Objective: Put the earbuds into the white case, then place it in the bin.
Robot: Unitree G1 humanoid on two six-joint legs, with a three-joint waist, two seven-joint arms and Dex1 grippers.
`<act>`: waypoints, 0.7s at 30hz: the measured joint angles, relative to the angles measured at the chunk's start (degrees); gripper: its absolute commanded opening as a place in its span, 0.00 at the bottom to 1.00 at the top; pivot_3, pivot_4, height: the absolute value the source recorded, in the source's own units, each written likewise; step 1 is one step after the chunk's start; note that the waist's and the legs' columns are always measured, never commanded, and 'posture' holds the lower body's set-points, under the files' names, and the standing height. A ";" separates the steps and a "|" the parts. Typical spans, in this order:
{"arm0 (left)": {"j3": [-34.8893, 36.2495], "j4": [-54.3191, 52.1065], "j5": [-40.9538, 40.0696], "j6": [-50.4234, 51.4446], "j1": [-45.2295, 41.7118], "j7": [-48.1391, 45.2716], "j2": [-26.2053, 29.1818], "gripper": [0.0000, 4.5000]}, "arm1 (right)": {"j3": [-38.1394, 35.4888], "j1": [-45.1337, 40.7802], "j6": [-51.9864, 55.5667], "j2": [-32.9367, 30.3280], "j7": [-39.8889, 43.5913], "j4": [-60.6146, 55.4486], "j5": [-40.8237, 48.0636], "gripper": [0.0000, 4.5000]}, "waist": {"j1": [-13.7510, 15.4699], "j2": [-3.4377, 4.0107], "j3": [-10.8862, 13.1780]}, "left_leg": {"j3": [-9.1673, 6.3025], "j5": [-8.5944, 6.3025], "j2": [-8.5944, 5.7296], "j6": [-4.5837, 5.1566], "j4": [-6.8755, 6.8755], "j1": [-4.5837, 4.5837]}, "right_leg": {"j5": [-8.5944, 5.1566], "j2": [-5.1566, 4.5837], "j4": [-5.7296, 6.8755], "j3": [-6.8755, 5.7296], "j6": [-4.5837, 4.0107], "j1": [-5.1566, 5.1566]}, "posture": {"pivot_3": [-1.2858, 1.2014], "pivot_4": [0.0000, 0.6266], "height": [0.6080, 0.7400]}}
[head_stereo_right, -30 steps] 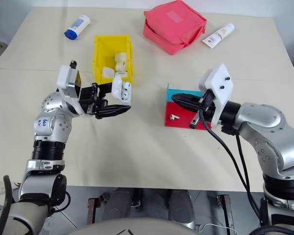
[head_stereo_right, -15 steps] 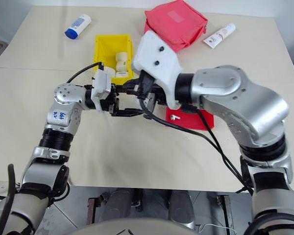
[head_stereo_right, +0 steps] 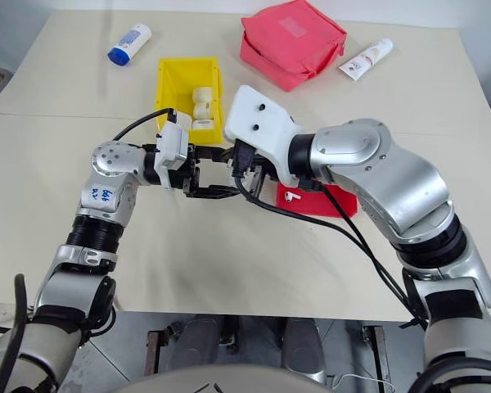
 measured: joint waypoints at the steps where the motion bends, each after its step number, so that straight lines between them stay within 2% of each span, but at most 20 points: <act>1: 0.35 -0.33 -0.16 0.32 0.13 0.24 0.28 0.62 | -0.24 0.92 0.20 -1.11 0.29 -0.05 -0.25 0.00 | 0.03 0.00 0.00 | -0.01 0.00 0.00 0.00 0.00 0.00 | 0.00 0.00 0.00 0.00 0.00 0.00 | 0.52 0.24 1.00; 5: 2.31 -1.03 -0.92 0.72 0.98 1.28 1.17 0.62 | -2.49 3.68 1.12 -4.95 1.12 -0.52 -0.53 0.00 | -0.01 0.00 0.00 | 0.02 0.00 0.01 0.00 0.00 0.00 | 0.00 -0.01 -0.01 0.01 0.00 0.00 | 0.52 0.24 1.00; 9: 2.70 -2.41 -0.97 1.14 1.38 1.92 1.53 0.62 | -5.44 5.69 1.12 -5.50 1.56 -0.35 -0.19 0.00 | 0.01 0.00 0.00 | 0.01 0.00 0.02 0.00 0.00 0.01 | 0.00 0.00 0.00 0.01 0.00 0.00 | 0.52 0.24 1.00; 12: 2.99 -2.84 -0.98 1.50 1.92 3.16 1.59 0.62 | -15.48 9.91 0.35 -2.83 1.55 0.27 3.79 0.00 | 0.20 -0.01 0.00 | -0.02 0.00 0.01 0.00 0.00 0.01 | 0.00 0.00 -0.02 -0.02 0.00 0.04 | 0.52 0.24 1.00; 15: 3.88 -3.13 -0.99 1.65 2.75 4.61 2.10 0.62 | -24.77 17.55 -3.42 -2.67 4.57 0.14 8.26 0.13 | 0.74 -0.03 0.00 | -0.03 -0.02 -0.03 0.04 0.00 0.01 | 0.00 -0.01 -0.05 -0.01 0.01 0.08 | 0.52 0.24 1.00; 17: 5.07 -3.21 -0.96 1.55 2.80 6.73 2.27 0.62 | -30.61 24.42 -6.91 -2.93 8.14 -0.02 11.00 0.28 | 1.19 -0.03 0.01 | -0.03 -0.03 -0.03 0.05 0.00 0.01 | 0.01 0.00 -0.08 0.00 0.02 0.09 | 0.52 0.24 1.00; 21: 6.79 -2.03 0.85 1.08 1.63 14.16 2.18 0.62 | -35.57 32.51 -10.63 -4.97 13.30 0.89 12.56 0.57 | 1.53 -0.04 0.01 | 0.00 -0.02 -0.01 0.05 0.02 0.04 | 0.02 0.01 -0.08 0.02 0.04 0.12 | 0.52 0.24 1.00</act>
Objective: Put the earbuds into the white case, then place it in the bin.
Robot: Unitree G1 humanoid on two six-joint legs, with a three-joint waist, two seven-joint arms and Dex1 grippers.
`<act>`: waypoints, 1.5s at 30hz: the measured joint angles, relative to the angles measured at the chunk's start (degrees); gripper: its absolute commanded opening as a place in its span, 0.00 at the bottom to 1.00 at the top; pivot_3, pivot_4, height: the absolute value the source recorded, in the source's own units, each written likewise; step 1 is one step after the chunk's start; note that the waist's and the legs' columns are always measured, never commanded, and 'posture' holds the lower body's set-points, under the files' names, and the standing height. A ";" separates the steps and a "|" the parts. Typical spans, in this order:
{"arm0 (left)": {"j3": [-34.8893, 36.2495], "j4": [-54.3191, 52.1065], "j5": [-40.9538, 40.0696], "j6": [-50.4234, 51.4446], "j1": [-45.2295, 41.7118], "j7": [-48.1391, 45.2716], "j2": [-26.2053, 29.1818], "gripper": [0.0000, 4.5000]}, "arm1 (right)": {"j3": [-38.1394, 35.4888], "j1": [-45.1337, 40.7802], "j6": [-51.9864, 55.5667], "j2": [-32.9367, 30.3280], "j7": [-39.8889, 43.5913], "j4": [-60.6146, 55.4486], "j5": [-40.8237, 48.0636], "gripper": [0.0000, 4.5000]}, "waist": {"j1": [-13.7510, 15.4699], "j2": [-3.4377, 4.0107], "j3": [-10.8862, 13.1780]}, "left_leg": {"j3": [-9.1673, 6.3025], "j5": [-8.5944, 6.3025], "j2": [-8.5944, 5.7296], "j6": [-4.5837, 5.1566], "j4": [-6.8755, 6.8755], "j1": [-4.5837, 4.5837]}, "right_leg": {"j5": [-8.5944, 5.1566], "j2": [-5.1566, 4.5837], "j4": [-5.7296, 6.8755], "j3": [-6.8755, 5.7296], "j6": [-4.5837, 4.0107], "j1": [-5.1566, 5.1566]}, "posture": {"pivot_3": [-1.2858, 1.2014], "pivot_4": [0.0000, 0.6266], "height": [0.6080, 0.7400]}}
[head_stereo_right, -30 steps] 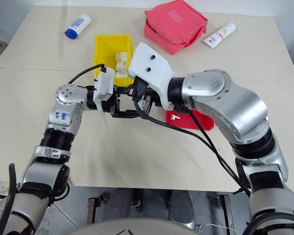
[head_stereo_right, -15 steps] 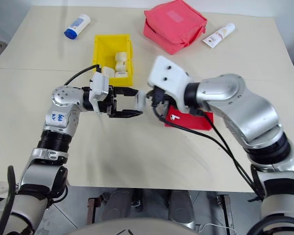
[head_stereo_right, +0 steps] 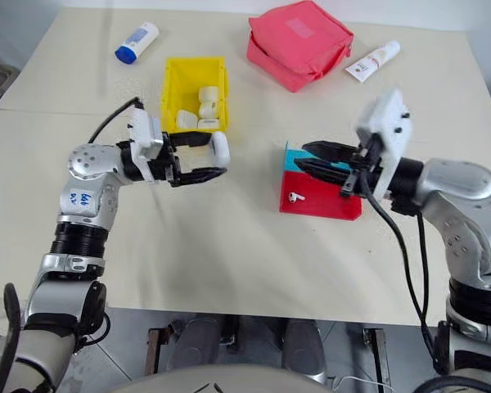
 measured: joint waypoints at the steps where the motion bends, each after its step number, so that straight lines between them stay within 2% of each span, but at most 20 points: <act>1: 0.31 0.86 1.04 -0.02 -0.68 2.83 0.00 0.62 | -0.55 1.45 -0.83 -0.24 0.83 0.67 0.07 0.65 | -0.02 0.00 0.00 | 0.00 0.02 0.00 0.02 0.00 0.01 | 0.00 -0.01 0.02 0.01 0.00 0.00 | 0.52 0.24 1.00; 6: 0.68 4.64 4.52 -0.19 -4.31 13.09 -1.09 0.62 | -0.76 4.22 -3.11 0.02 1.44 1.47 1.12 0.99 | -0.20 0.00 0.00 | 0.02 0.03 0.01 0.00 0.00 0.03 | 0.00 0.00 0.05 0.02 0.00 -0.01 | 0.52 0.24 1.00; 9: 0.64 8.37 5.90 -1.16 -6.33 15.78 -1.47 0.62 | -0.81 4.23 -4.05 0.80 0.85 1.35 2.21 0.99 | -0.13 0.00 0.00 | 0.02 0.04 0.02 -0.02 0.00 0.04 | 0.00 0.02 0.05 0.01 0.00 -0.01 | 0.52 0.24 1.00; 14: 0.63 22.66 8.82 -4.73 -13.68 20.68 -1.68 0.62 | 0.41 4.18 -5.26 1.90 -1.28 1.05 1.93 0.99 | 0.03 -0.04 0.02 | 0.02 0.04 -0.02 -0.01 0.01 0.02 | 0.00 0.01 0.03 -0.01 0.01 -0.02 | 0.52 0.24 1.00; 19: 0.48 35.20 12.08 -8.06 -19.55 26.61 -2.02 0.99 | 1.30 4.63 -5.51 2.29 -3.65 -1.51 2.22 1.00 | 0.09 -0.06 0.03 | 0.02 0.03 -0.06 0.01 0.00 0.01 | 0.00 -0.01 0.03 -0.02 0.01 -0.03 | 0.52 0.24 1.00; 24: 0.23 39.61 12.66 -11.05 -20.11 25.76 -3.84 1.00 | 2.15 4.57 -5.50 2.25 -4.33 -1.77 2.33 1.00 | 0.03 -0.09 0.05 | 0.03 0.03 -0.06 0.00 0.01 0.01 | 0.00 0.00 0.04 -0.03 0.01 -0.04 | 0.52 0.24 1.00; 26: -0.94 35.21 13.27 -12.64 -18.25 23.42 -2.67 1.00 | 2.68 3.51 -5.50 1.81 -3.75 -1.36 2.31 1.00 | -0.15 -0.19 0.11 | 0.07 0.04 -0.04 0.00 0.00 -0.01 | 0.00 0.01 0.06 -0.01 0.01 -0.09 | 0.52 0.24 1.00; 28: -1.54 25.22 12.69 -13.40 -14.43 20.28 -0.36 1.00 | 3.34 1.79 -5.72 0.74 -2.53 -0.11 2.16 1.00 | -0.83 -0.22 0.13 | 0.12 0.03 0.01 -0.02 -0.01 0.00 | 0.00 0.03 0.06 0.05 0.01 -0.11 | 0.52 0.24 1.00; 32: 2.31 3.96 -0.50 1.63 -4.78 10.26 1.51 1.00 | 6.09 -2.70 -6.80 -0.40 1.12 4.72 1.23 1.00 | -1.65 -0.21 0.13 | 0.11 0.04 0.07 -0.04 0.00 0.07 | 0.00 0.04 0.11 0.10 0.00 -0.09 | 0.52 0.24 1.00; 35: 5.57 -8.18 -8.43 10.89 3.21 9.01 2.81 1.00 | 7.78 -4.91 -7.50 -0.88 3.68 8.15 0.13 1.00 | -1.59 -0.22 0.14 | 0.04 0.08 0.11 -0.10 0.02 0.06 | 0.00 0.05 0.12 0.07 0.00 -0.08 | 0.52 0.24 1.00; 38: 9.55 -20.74 -14.44 18.33 11.88 8.23 7.82 1.00 | 9.73 -5.95 -9.46 -3.40 7.84 12.15 -2.13 1.00 | -1.70 -0.22 0.14 | 0.04 0.08 0.10 -0.10 0.01 0.07 | 0.00 0.01 0.12 0.11 0.00 -0.07 | 0.52 0.24 1.00; 42: 17.56 -32.85 -20.73 25.14 28.24 4.99 15.83 1.00 | 11.51 -6.81 -12.77 -6.17 14.38 19.71 -5.39 1.00 | -1.81 -0.20 0.15 | 0.05 0.06 0.12 -0.09 0.00 0.13 | -0.01 -0.04 0.06 0.22 -0.02 -0.01 | 0.52 0.24 1.00; 45: 21.51 -36.30 -22.49 25.43 37.00 2.25 16.50 1.00 | 13.03 -7.05 -15.96 -6.75 18.17 24.97 -7.57 1.00 | -1.24 -0.15 0.18 | -0.07 0.07 0.10 -0.10 0.01 0.15 | -0.02 -0.09 0.04 0.32 -0.03 0.10 | 0.52 0.24 1.00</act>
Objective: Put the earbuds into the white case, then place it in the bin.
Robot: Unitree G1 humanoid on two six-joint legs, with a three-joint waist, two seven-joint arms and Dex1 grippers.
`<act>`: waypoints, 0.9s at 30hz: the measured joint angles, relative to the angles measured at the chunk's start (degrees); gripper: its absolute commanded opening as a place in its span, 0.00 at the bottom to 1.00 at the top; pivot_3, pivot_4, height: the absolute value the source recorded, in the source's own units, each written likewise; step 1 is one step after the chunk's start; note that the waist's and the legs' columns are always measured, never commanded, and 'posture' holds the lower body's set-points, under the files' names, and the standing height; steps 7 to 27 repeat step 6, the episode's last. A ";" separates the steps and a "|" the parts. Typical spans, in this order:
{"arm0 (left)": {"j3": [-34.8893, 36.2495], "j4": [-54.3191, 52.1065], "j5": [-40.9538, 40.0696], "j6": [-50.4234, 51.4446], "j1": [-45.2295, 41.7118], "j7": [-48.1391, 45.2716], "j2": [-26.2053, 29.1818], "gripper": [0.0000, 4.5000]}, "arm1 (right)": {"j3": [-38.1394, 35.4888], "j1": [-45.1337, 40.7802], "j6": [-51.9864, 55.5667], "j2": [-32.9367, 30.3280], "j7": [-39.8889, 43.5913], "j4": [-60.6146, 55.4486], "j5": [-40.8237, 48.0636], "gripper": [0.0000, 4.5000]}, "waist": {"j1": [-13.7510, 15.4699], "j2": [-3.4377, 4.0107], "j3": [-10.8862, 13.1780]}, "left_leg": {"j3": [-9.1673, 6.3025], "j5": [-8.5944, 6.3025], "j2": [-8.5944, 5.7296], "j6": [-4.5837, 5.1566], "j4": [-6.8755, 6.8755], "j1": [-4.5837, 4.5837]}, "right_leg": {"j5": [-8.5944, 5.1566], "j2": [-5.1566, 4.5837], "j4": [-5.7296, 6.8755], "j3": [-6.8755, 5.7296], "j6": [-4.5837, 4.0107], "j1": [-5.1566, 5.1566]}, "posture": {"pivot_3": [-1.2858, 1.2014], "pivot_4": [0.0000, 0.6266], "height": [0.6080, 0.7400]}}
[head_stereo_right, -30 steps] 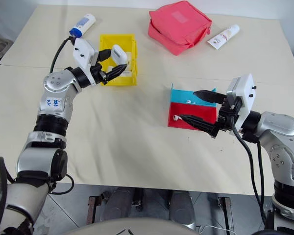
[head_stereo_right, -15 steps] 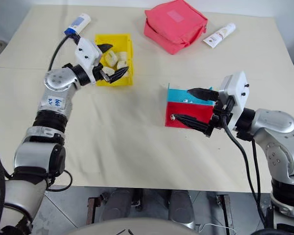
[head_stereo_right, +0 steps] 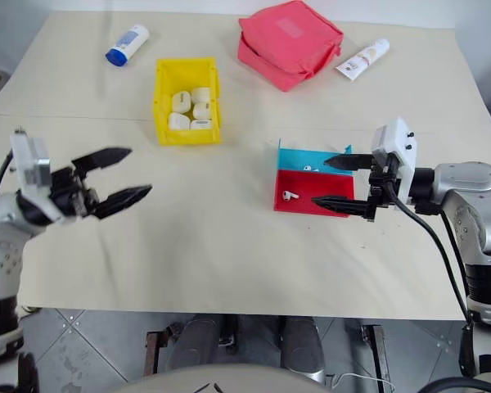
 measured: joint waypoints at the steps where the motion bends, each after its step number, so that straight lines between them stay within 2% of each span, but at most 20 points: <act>1: 0.87 -0.27 -0.35 -0.26 1.46 -0.49 0.01 1.00 | 0.49 -0.07 -0.92 0.01 1.06 1.30 -0.68 1.00 | 0.26 0.00 0.00 | -0.03 0.00 -0.03 0.00 0.00 -0.01 | 0.00 -0.04 -0.01 0.04 0.00 0.00 | 0.52 0.24 1.00; 6: 4.61 -0.32 -0.62 -2.70 2.29 0.66 -0.04 1.00 | 0.65 -0.66 -3.52 0.01 3.59 6.54 -3.08 1.00 | 0.55 0.00 0.00 | 0.00 -0.04 -0.10 0.00 -0.01 -0.02 | 0.00 -0.18 -0.02 0.05 0.00 -0.02 | 0.52 0.24 1.00; 27: 4.61 -0.32 -0.62 -2.70 2.29 0.66 -0.04 1.00 | 0.65 -0.66 -3.52 0.01 3.59 6.54 -3.08 1.00 | 0.55 0.00 0.00 | 0.00 -0.04 -0.10 0.00 -0.01 -0.02 | 0.00 -0.18 -0.02 0.05 0.00 -0.02 | 0.52 0.24 1.00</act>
